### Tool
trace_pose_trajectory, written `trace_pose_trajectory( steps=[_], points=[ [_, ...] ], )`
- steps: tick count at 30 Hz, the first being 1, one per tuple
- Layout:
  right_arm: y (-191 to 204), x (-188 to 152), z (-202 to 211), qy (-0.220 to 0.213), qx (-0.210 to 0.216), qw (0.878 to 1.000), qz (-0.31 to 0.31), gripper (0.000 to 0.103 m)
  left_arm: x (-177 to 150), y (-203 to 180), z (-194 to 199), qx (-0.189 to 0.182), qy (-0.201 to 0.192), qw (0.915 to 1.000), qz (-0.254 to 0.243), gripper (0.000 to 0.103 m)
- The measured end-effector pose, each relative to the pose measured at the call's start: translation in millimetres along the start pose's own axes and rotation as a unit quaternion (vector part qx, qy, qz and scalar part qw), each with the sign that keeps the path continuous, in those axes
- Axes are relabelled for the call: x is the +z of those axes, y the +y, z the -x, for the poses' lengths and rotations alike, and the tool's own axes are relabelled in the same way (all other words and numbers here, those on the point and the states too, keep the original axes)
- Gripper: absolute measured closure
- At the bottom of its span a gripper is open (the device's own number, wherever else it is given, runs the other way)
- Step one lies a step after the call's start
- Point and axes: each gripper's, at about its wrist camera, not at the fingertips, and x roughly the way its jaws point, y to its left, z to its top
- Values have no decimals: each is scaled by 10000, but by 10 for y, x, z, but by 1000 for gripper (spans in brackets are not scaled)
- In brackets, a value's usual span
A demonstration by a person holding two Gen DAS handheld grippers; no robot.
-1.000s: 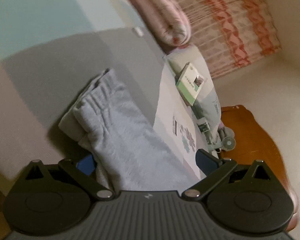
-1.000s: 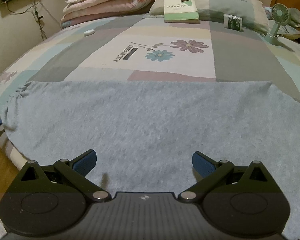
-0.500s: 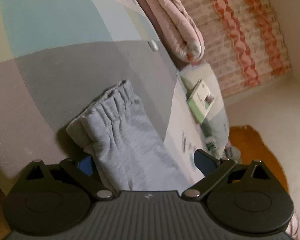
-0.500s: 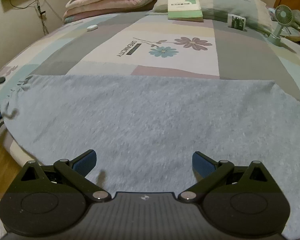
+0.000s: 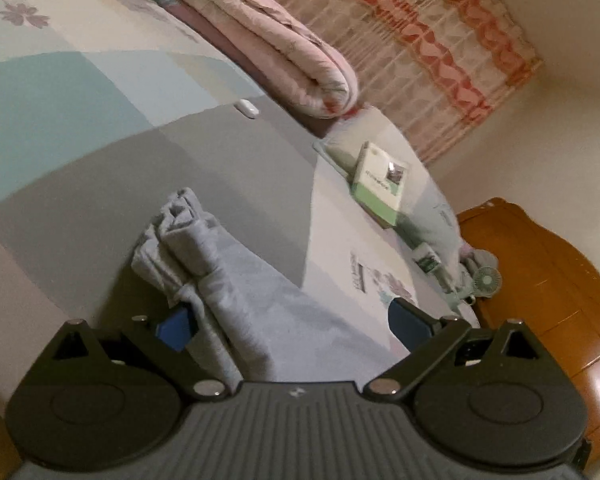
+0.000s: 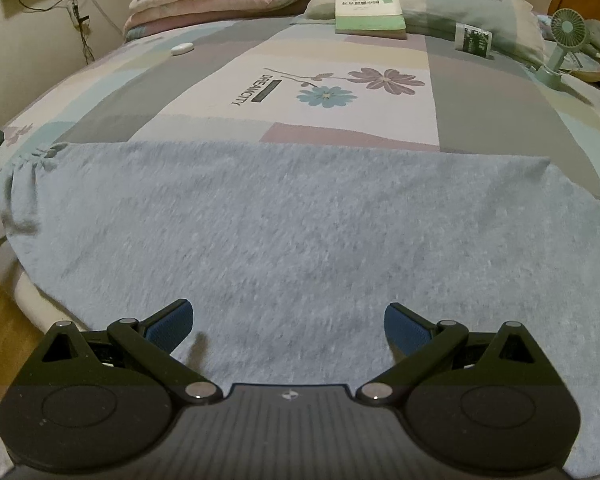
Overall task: Fold clothes
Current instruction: 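Position the left gripper at the grey elastic waistband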
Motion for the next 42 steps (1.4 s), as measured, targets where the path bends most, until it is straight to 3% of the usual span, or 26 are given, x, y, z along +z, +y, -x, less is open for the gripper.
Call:
trace_pose_trajectory(
  steps=[4, 10, 14, 19, 23, 27, 31, 38, 42],
  points=[
    [-9, -5, 5, -6, 11, 10000, -28, 0, -87, 294, -54, 134, 192, 9962, 841, 8],
    [5, -6, -11, 23, 24, 10000, 10, 0, -181, 184, -31, 254, 212, 9988, 358, 4],
    [26, -12, -12, 42, 9, 10000, 66, 0, -199, 132, -38, 131, 82, 9989, 442, 4],
    [38, -9, -30, 58, 2, 10000, 65, 0, -270, 30, -178, -294, 584, 9965, 523, 3],
    [73, -1, -35, 73, 5, 9999, 142, 0, -255, 35, -168, -196, 559, 9966, 575, 3],
    [170, 82, -42, 110, 7, 9993, 362, 0, -79, 183, 27, 170, 67, 9962, 847, 4],
    [268, 166, -49, 147, 9, 9982, 583, 0, -41, 332, 57, -1, 130, 9912, 1315, 4],
    [438, 312, -62, 212, 13, 9951, 968, 0, -42, 243, 58, -122, 319, 9941, 1030, 4],
    [1011, 553, -115, 195, 387, 9801, 1935, 0, 29, 253, 69, -282, 435, 9931, 1056, 4]
  ],
)
